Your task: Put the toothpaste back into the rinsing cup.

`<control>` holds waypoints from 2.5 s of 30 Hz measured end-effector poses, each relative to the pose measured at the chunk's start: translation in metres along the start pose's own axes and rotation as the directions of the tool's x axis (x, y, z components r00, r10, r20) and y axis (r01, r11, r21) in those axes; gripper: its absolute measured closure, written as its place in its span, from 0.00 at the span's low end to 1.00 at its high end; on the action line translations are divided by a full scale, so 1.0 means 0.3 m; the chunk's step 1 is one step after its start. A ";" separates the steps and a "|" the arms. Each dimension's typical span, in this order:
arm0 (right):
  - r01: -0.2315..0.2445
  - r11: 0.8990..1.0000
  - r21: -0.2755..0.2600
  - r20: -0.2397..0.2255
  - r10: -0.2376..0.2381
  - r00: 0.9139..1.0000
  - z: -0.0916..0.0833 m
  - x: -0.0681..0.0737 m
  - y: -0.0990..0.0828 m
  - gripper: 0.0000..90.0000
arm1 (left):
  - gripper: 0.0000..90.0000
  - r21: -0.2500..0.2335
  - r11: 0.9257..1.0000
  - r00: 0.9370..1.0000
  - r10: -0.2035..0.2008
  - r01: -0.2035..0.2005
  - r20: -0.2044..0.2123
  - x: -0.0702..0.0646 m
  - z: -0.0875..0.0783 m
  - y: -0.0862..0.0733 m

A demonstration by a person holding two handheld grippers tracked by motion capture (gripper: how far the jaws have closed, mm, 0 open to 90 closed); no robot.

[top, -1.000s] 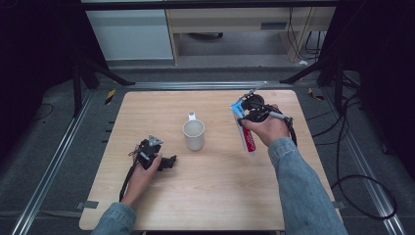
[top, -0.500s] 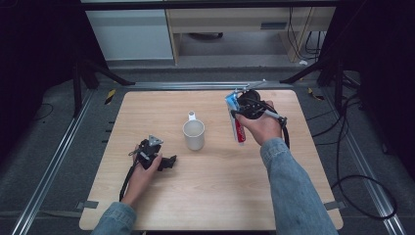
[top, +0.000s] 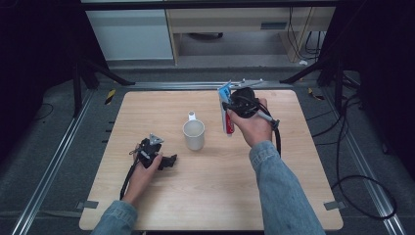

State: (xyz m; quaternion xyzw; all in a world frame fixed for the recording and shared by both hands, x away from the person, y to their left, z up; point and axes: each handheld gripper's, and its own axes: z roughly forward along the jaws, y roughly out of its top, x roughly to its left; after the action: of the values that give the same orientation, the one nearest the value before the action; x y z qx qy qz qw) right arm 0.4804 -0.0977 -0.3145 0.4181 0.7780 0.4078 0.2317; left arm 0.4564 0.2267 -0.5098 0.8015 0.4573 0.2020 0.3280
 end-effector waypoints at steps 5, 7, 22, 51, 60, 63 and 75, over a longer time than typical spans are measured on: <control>-0.013 0.999 -0.038 0.011 0.013 1.000 -0.013 -0.002 0.013 0.83 | 0.00 0.000 1.000 1.000 0.000 0.000 0.000 0.000 0.000 0.000; -0.014 0.999 -0.044 0.011 0.015 1.000 -0.014 -0.004 0.015 0.83 | 0.00 0.001 1.000 1.000 0.000 0.000 0.000 0.000 0.000 0.000; -0.015 0.992 -0.124 0.014 0.017 1.000 -0.005 0.034 0.054 0.83 | 0.00 -0.003 1.000 1.000 -0.005 0.005 -0.003 -0.003 -0.005 -0.006; -0.005 0.973 -0.232 0.001 0.005 1.000 0.011 0.148 0.150 0.83 | 0.00 -0.003 1.000 1.000 -0.007 0.007 -0.007 -0.005 -0.009 -0.009; 0.008 0.969 -0.247 -0.014 -0.012 1.000 0.012 0.182 0.167 0.83 | 0.00 -0.004 1.000 1.000 -0.008 0.008 -0.007 -0.005 -0.009 -0.009; 0.006 0.969 -0.248 -0.021 -0.012 1.000 0.015 0.189 0.169 0.83 | 0.00 -0.003 1.000 1.000 -0.008 0.008 -0.007 -0.005 -0.009 -0.009; 0.002 0.971 -0.237 -0.043 -0.013 0.999 0.065 0.214 0.149 0.83 | 0.00 0.001 1.000 1.000 -0.005 0.005 -0.007 -0.005 -0.010 -0.009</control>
State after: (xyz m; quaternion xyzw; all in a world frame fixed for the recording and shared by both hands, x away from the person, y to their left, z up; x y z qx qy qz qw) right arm 0.4798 -0.0211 -0.2897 0.3754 0.7302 0.5060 0.2643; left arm 0.4522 0.2275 -0.5096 0.7999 0.4606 0.2039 0.3263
